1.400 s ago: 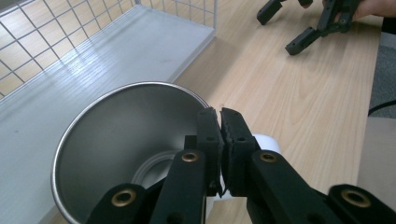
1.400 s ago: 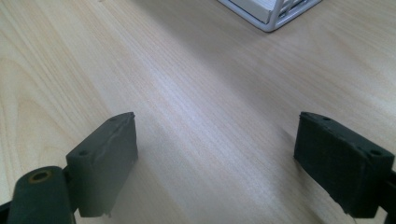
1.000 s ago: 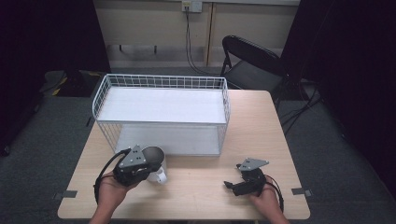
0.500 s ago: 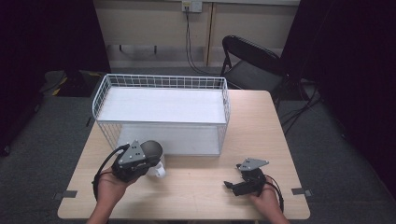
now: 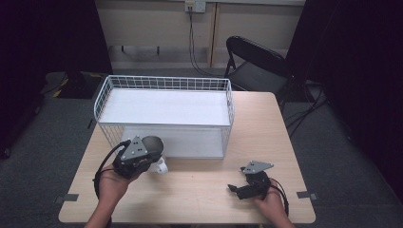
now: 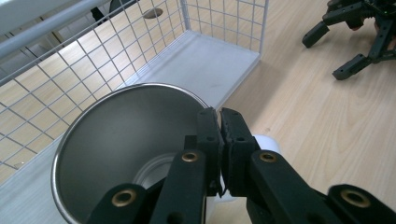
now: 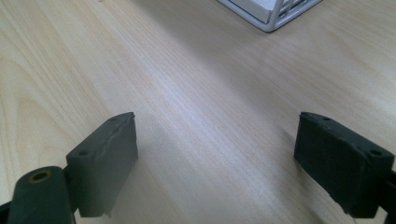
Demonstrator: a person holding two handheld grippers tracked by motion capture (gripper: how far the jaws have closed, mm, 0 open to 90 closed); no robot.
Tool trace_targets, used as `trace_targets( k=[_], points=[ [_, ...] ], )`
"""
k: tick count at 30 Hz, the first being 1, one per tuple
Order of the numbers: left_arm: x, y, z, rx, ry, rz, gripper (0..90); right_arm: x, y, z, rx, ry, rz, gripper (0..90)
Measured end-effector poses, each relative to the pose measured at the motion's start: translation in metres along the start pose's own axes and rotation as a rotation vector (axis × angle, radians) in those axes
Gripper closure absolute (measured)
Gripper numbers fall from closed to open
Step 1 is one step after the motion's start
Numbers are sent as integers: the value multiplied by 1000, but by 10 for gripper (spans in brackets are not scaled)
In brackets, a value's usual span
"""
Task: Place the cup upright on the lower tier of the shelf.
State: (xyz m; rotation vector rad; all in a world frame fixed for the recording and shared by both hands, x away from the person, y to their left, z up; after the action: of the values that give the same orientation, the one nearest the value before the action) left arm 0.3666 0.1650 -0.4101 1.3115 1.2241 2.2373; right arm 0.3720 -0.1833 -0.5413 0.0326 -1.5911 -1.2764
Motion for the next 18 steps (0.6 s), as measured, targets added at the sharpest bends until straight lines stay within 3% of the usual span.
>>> trace_targets(
  k=[18],
  points=[
    [-10, 3, 12, 2, 61, 15, 878, 0, 0, 0, 0, 0, 0, 125]
  ],
)
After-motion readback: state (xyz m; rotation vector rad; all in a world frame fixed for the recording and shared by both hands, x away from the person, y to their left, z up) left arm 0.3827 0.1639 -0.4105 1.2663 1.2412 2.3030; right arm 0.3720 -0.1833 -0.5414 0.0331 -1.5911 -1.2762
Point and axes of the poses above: each handheld gripper's, and its own axes: x roughly backward along the jaws, y roughly out of its top, z roughly to its left, the point moved 5 cm from there along -x, roughly forward along the jaws, and after that the axes turned 8 degrees about -x, right-handed, at the moved point
